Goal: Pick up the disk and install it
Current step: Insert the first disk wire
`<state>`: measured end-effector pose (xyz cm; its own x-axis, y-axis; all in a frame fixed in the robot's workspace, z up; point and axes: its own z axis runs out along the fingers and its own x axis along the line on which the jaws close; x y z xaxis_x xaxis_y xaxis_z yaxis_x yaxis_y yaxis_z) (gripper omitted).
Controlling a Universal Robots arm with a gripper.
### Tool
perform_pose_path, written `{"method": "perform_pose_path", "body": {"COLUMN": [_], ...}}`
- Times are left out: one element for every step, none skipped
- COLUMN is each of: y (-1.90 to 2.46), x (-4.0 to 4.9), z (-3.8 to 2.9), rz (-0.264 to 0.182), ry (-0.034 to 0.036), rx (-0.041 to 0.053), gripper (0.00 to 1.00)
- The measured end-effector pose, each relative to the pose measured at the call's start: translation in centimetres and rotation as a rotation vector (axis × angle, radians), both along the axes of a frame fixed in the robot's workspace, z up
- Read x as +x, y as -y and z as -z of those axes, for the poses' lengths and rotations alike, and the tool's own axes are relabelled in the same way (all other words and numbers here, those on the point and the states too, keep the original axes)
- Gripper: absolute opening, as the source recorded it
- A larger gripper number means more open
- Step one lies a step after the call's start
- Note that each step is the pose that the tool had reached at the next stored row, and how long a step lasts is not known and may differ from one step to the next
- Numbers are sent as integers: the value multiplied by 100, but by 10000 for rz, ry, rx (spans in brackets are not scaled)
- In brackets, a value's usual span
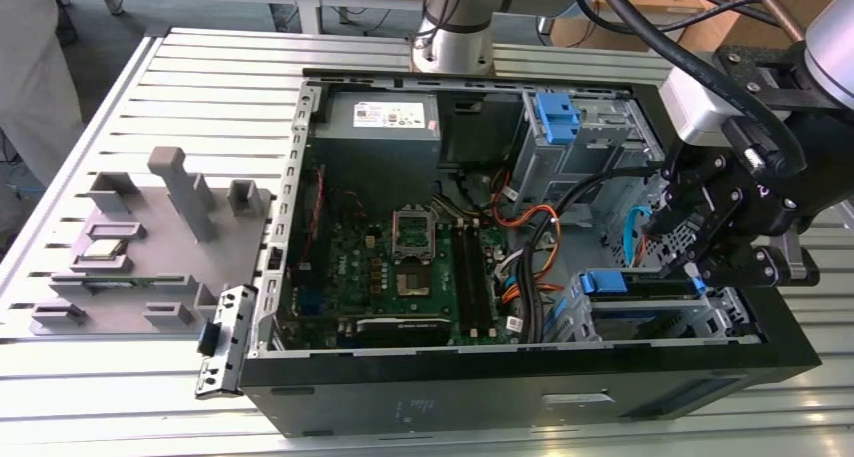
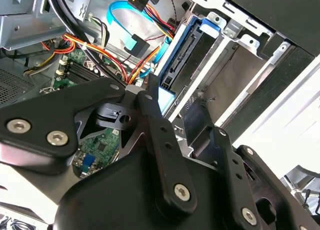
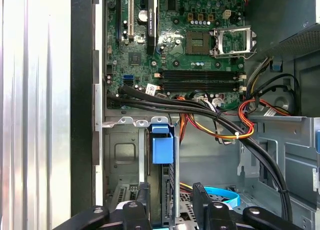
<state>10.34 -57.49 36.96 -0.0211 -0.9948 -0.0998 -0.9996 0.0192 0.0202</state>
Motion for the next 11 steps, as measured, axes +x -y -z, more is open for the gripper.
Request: {"method": "perform_pose_path", "body": {"y": [-4, -16, -31, -43, -61, -78, -94, -115, -133, -151, -169], "x": [0, 0, 0, 0, 0, 0, 0, 0, 0, 0, 0], "z": [1, -1, 0, 0, 2, 2, 1, 3, 4, 4, 6], "rz": [0, 1, 0, 0, 0, 0, -1, 0, 0, 0, 0], "ry": [0, 0, 0, 0, 0, 0, 0, 0, 0, 0, 0], "rx": [2, -4, -8, -8, -7, -9, -11, -10, -9, -11, -9], "gripper": [47, 47, 47, 47, 47, 47, 47, 47, 47, 47, 47]}}
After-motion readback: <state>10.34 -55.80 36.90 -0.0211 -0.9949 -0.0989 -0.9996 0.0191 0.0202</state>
